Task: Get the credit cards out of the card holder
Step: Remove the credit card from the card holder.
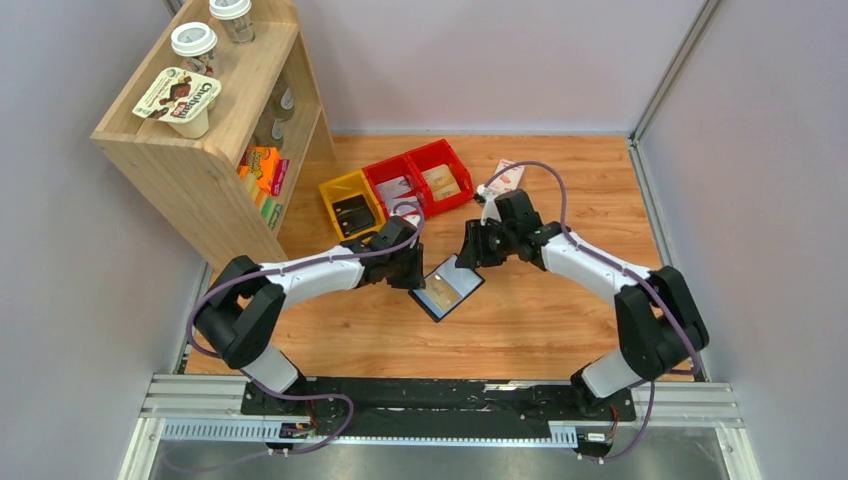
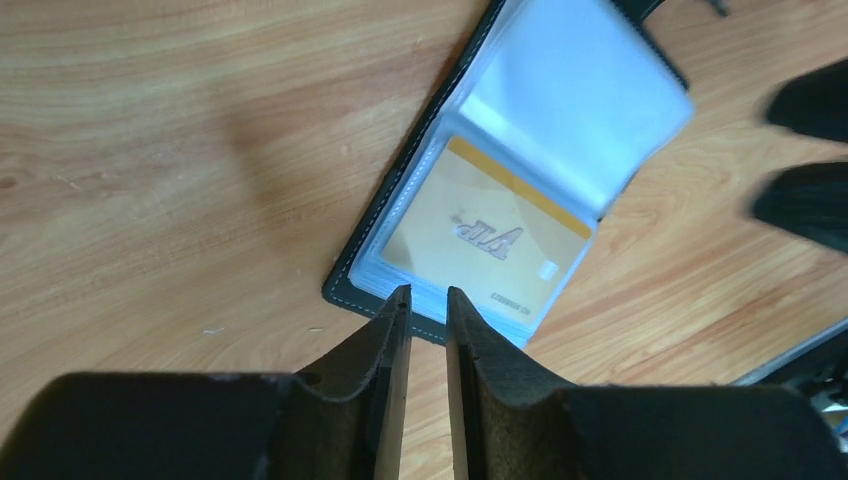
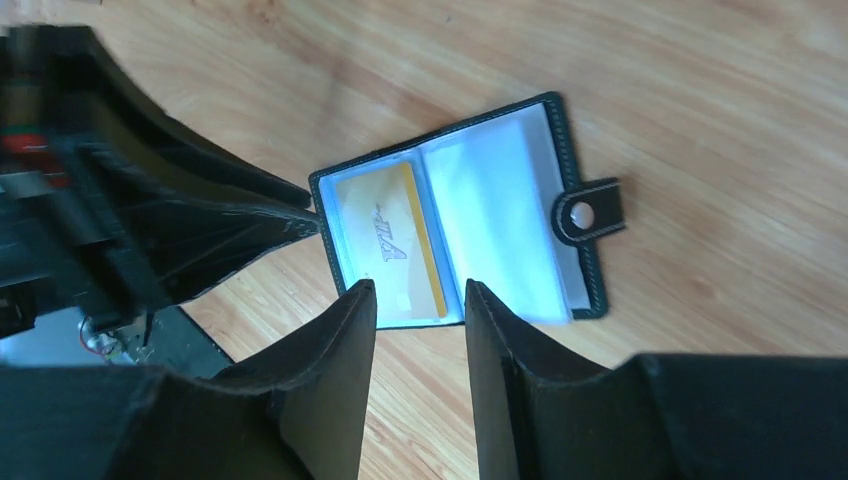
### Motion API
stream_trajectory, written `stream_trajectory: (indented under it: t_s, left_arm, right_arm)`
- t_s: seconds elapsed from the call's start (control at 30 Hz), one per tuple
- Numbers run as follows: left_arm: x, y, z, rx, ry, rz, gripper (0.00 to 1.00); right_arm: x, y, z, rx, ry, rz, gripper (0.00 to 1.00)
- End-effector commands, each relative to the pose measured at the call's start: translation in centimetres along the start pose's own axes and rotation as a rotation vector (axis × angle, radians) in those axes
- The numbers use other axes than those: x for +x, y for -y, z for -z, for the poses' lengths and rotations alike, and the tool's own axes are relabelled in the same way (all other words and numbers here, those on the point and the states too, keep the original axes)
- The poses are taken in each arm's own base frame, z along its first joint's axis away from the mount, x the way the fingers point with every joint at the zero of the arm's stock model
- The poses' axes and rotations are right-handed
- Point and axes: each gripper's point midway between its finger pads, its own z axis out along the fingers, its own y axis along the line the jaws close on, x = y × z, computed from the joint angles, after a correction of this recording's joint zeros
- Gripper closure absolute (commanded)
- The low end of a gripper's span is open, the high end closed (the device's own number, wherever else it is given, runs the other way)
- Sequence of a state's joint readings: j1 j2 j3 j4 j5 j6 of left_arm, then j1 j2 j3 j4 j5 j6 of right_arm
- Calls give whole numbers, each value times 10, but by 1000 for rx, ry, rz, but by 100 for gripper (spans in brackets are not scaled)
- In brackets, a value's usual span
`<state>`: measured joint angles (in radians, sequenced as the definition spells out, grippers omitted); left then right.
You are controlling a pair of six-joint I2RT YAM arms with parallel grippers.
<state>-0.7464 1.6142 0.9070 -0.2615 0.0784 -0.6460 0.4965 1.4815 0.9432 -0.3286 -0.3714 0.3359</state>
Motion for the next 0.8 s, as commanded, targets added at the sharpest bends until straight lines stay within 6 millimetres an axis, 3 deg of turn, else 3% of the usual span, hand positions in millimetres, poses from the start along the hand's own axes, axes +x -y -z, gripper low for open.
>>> stream_trajectory:
  t_s: [0.0, 0.2, 0.33, 0.6, 0.77]
  left_arm:
    - [-27, 16, 19, 45, 124, 42, 72]
    - [-17, 23, 4, 77, 61, 73, 72]
    - [-5, 18, -8, 60, 7, 93, 78]
    - [10, 3, -20, -15, -63, 103, 90]
    - [10, -10, -20, -79, -63, 67, 94]
  right_arm:
    - [6, -19, -22, -159, -59, -12, 59]
    - [17, -11, -46, -170, -126, -57, 57]
    - [34, -8, -57, -189, -197, -95, 57]
    - [48, -15, -59, -256, -266, -146, 60]
    - [38, -35, -50, -355, -225, -153, 69]
